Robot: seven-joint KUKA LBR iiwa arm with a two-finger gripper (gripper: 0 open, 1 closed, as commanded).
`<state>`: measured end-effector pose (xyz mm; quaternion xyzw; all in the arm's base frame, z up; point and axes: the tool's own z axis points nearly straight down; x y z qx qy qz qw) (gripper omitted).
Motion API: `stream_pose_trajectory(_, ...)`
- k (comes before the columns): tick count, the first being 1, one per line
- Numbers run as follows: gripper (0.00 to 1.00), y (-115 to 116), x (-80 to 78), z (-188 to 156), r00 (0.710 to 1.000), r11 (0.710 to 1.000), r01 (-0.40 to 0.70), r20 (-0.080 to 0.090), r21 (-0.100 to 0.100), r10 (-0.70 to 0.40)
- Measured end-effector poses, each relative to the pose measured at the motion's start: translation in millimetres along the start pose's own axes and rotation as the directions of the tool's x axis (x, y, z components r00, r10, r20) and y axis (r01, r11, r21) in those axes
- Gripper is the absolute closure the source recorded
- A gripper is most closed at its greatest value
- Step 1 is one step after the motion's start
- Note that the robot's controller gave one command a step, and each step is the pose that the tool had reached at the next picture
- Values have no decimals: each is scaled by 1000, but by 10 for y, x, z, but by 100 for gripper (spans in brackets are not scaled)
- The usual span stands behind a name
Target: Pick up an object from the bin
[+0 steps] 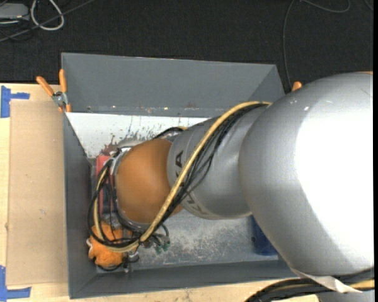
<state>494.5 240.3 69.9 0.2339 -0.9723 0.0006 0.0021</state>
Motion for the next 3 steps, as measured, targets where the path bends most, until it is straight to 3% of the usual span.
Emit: stream_pose_trajectory(3,100,0,16,-126,1000,1000,-3,-5,-1,3)
